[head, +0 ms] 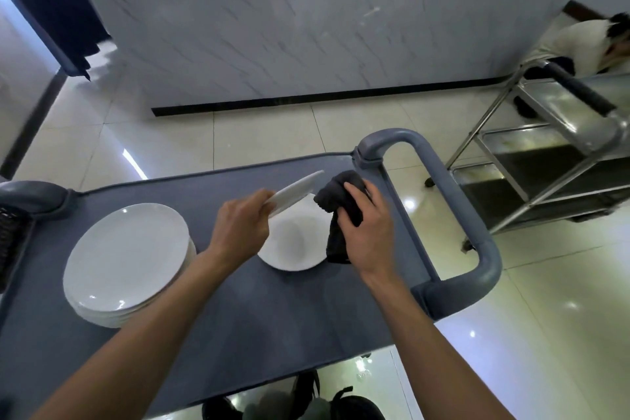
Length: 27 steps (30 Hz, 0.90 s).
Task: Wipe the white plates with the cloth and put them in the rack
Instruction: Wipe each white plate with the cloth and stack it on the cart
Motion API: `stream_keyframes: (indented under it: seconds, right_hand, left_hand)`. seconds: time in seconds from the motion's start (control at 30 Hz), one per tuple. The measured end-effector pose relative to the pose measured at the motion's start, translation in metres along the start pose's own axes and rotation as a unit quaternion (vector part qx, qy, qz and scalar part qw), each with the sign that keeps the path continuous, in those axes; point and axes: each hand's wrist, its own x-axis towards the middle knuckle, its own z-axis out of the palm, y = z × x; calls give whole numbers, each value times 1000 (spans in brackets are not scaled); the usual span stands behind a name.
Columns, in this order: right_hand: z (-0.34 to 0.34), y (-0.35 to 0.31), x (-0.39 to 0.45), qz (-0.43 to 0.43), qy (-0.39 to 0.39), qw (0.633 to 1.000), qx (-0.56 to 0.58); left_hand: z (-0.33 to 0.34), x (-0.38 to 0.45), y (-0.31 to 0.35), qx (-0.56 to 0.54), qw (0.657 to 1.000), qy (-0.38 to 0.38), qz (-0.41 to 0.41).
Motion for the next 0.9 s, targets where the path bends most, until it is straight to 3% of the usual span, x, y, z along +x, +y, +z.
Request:
stream_keyframes:
  seconds: [0.2, 0.4, 0.9]
  right_hand:
    - [-18, 10, -6, 9, 24, 999, -25]
    - [-23, 20, -12, 13, 25, 999, -35]
    - [-4, 26, -16, -4, -29, 999, -39]
  left_hand:
    - [25, -12, -7, 76, 992, -32, 98]
    - [36, -24, -4, 82, 982, -17, 171]
    - [70, -60, -18, 94, 966, -128, 203]
